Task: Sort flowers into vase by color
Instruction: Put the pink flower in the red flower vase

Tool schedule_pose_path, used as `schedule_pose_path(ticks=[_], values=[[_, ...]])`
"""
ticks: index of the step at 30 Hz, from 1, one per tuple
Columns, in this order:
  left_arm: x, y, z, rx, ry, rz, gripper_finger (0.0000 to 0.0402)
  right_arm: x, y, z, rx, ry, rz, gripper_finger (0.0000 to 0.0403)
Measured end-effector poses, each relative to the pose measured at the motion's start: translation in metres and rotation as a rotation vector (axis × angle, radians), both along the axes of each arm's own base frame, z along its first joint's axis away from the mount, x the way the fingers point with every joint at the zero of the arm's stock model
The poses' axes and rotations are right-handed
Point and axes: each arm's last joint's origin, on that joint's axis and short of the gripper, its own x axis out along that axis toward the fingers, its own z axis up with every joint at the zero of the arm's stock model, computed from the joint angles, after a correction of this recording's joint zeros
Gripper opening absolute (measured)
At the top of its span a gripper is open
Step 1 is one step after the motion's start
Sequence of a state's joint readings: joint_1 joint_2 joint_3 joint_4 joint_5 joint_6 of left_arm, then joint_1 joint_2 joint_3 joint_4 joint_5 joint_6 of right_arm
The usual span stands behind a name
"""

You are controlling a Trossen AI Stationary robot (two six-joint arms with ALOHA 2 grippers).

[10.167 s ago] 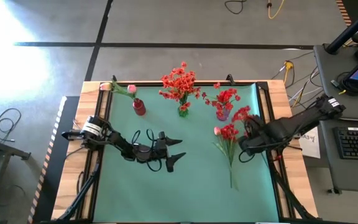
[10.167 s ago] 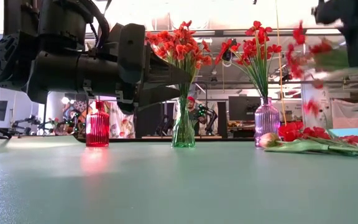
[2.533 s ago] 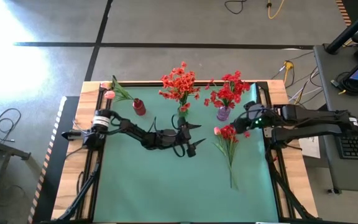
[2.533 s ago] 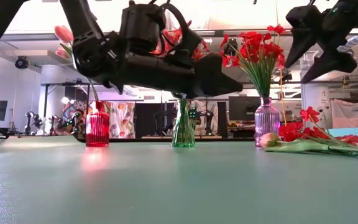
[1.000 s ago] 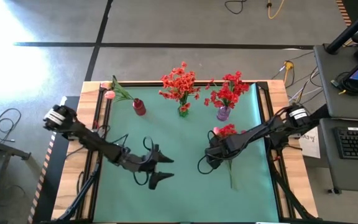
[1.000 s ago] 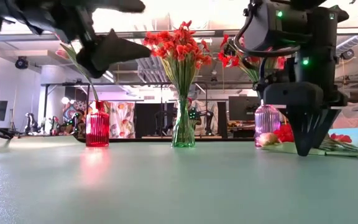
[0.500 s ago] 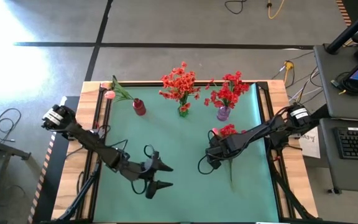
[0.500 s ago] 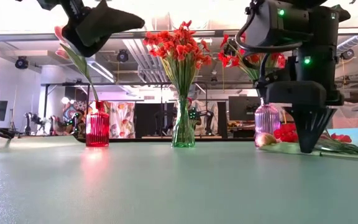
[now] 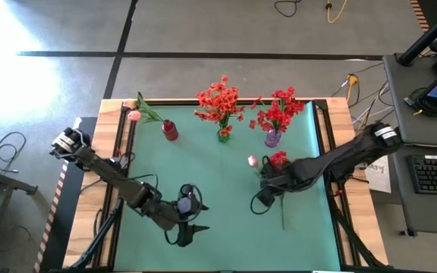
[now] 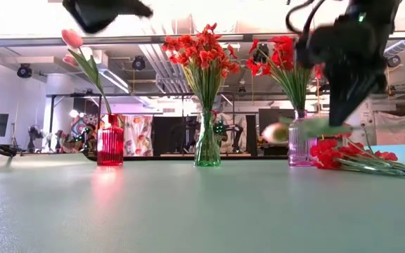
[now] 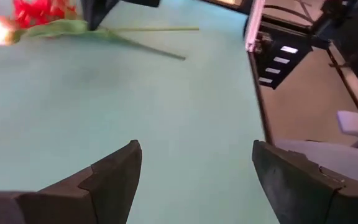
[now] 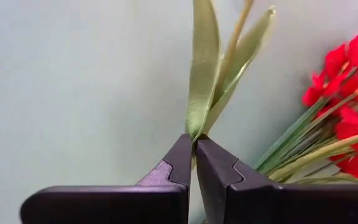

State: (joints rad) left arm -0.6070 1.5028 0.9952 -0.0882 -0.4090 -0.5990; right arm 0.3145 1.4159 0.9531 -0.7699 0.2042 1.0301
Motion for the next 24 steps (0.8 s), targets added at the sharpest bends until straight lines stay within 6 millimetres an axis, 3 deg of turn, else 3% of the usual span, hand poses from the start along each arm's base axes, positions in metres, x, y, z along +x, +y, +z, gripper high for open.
schedule_pose_path(ticks=[8, 14, 18, 24], values=[[0.002, -0.001, 0.044, 0.121, -0.023, 0.023, 0.0293, -0.004, 0.009, 0.033, 0.004, -0.276, 0.097, 0.0012], [-0.017, 0.0, 0.076, 0.256, -0.077, 0.1, 0.0293, 0.008, 0.025, 0.048, 0.013, -0.516, 0.231, 0.0012], [-0.029, -0.001, 0.066, 0.291, -0.094, 0.135, 0.0293, 0.019, 0.034, 0.041, 0.002, -0.568, 0.238, 0.0012], [-0.036, 0.002, 0.035, 0.21, -0.101, 0.179, 0.0293, 0.036, 0.041, -0.001, -0.025, -0.44, 0.228, 0.0012]])
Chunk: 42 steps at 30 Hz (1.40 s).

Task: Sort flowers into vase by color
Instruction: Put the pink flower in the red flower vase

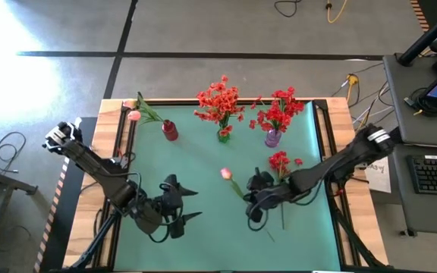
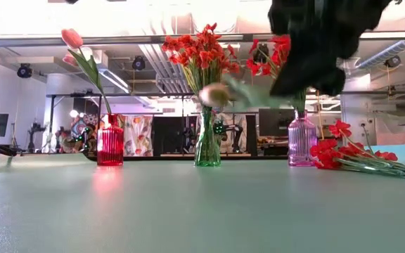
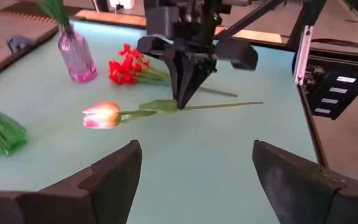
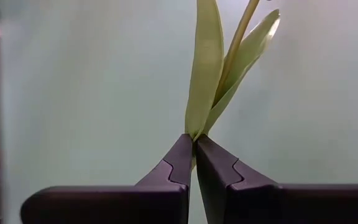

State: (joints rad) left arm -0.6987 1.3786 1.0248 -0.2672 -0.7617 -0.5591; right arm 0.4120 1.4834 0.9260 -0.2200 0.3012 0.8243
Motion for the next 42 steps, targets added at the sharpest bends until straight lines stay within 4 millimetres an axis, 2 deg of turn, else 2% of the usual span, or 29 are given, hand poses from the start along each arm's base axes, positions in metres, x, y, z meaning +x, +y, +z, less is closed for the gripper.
schedule_pose_path(ticks=[4, 10, 14, 19, 23, 26, 29, 31, 34, 39, 42], values=[[-0.002, 0.001, -0.01, -0.029, -0.003, 0.024, 0.0293, 0.009, 0.002, -0.021, -0.026, 0.058, -0.026, 0.0012], [-0.002, 0.002, -0.009, -0.045, -0.014, 0.039, 0.0293, 0.029, 0.004, -0.035, -0.051, 0.111, -0.04, 0.0024], [-0.005, 0.005, -0.004, -0.047, -0.025, 0.046, 0.0293, 0.044, 0.003, -0.037, -0.074, 0.151, -0.048, 0.0068], [-0.014, 0.013, 0.008, -0.055, -0.037, 0.045, 0.0293, 0.061, -0.002, -0.034, -0.11, 0.237, -0.075, 0.0148], [-0.022, 0.02, 0.017, -0.053, -0.053, 0.06, 0.0293, 0.072, -0.004, -0.039, -0.104, 0.281, -0.076, 0.0206], [-0.026, 0.023, 0.021, -0.045, -0.066, 0.076, 0.0293, 0.078, -0.004, -0.05, -0.089, 0.32, -0.069, 0.0232], [-0.027, 0.025, 0.021, -0.035, -0.057, 0.078, 0.0293, 0.083, -0.007, -0.062, -0.091, 0.347, -0.087, 0.024], [-0.029, 0.026, 0.022, -0.021, -0.05, 0.074, 0.0293, 0.086, -0.008, -0.065, -0.087, 0.354, -0.103, 0.0234], [-0.031, 0.028, 0.025, -0.025, -0.059, 0.071, 0.0293, 0.088, -0.008, -0.068, -0.096, 0.358, -0.114, 0.02], [-0.031, 0.028, 0.024, 0.01, -0.051, 0.055, 0.0293, 0.089, -0.009, -0.069, -0.127, 0.351, -0.099, 0.0094], [-0.029, 0.026, 0.013, 0.035, -0.026, 0.051, 0.0293, 0.089, -0.009, -0.067, -0.144, 0.346, -0.068, 0.0028]])
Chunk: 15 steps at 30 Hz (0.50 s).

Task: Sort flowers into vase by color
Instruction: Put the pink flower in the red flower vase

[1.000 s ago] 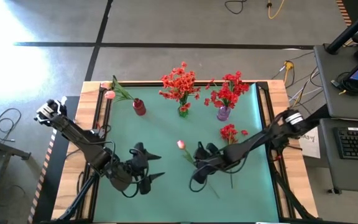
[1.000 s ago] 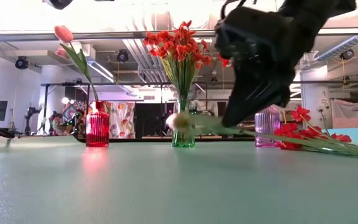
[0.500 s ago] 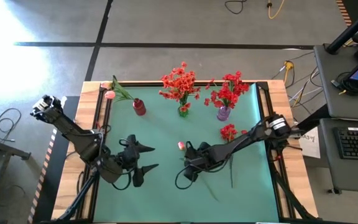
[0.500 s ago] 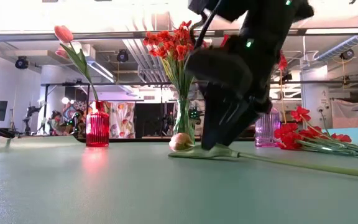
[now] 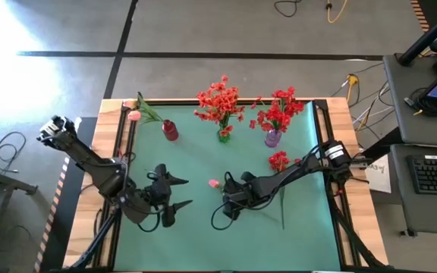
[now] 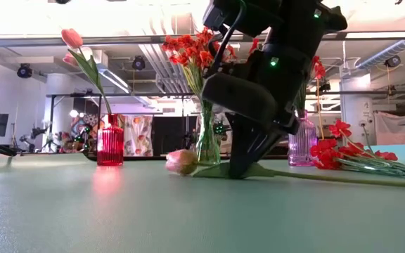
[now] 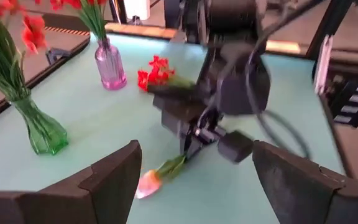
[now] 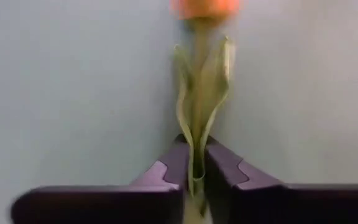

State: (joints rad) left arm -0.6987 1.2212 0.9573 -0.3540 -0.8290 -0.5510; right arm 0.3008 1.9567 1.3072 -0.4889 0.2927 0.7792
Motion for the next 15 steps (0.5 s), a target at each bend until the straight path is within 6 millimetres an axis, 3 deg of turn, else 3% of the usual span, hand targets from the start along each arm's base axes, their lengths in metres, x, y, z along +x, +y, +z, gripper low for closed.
schedule_pose_path(ticks=[3, 9, 15], values=[[0.0, 0.0, -0.02, -0.008, 0.009, -0.016, 0.0293, -0.005, 0.004, 0.008, -0.009, 0.0, 0.036, 0.0019], [-0.004, -0.002, -0.057, -0.104, -0.16, -0.066, 0.0293, -0.016, 0.013, 0.047, -0.032, -0.111, 0.104, 0.0018], [-0.012, 0.0, -0.067, -0.152, -0.351, -0.109, 0.0293, -0.037, 0.011, 0.088, -0.097, -0.278, 0.107, 0.0018]])
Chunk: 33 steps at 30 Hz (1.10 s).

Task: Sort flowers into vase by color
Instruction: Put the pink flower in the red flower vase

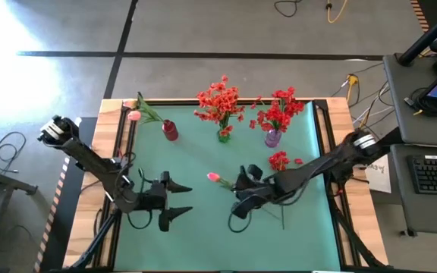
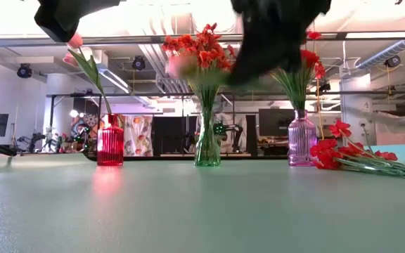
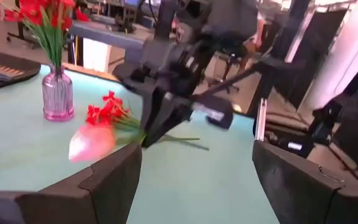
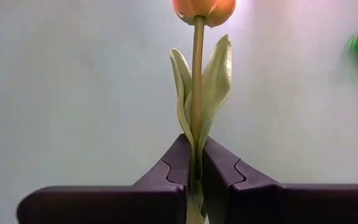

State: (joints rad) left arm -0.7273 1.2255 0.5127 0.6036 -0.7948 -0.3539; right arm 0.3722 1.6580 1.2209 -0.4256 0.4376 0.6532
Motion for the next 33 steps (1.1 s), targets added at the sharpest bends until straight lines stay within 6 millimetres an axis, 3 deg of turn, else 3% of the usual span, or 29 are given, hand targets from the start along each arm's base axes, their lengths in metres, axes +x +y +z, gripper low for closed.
schedule_pose_path(ticks=[4, 8, 15, 24, 33], values=[[0.0, 0.001, -0.006, 0.001, -0.046, 0.008, 0.0293, -0.012, -0.001, 0.025, 0.013, -0.225, 0.073, 0.0018], [0.008, -0.001, -0.008, 0.028, -0.086, 0.022, 0.0293, -0.023, -0.004, 0.048, -0.012, -0.557, 0.168, 0.0018], [0.045, -0.005, -0.006, 0.108, -0.104, 0.087, 0.0293, -0.032, -0.007, 0.054, -0.081, -0.933, 0.304, 0.0018], [0.108, 0.0, 0.001, 0.139, -0.141, 0.027, 0.0282, -0.024, -0.006, 0.044, -0.117, -0.924, 0.312, 0.0018], [0.129, 0.005, 0.001, 0.123, -0.152, 0.061, 0.0243, -0.022, -0.005, 0.043, -0.116, -0.914, 0.314, 0.0018]])
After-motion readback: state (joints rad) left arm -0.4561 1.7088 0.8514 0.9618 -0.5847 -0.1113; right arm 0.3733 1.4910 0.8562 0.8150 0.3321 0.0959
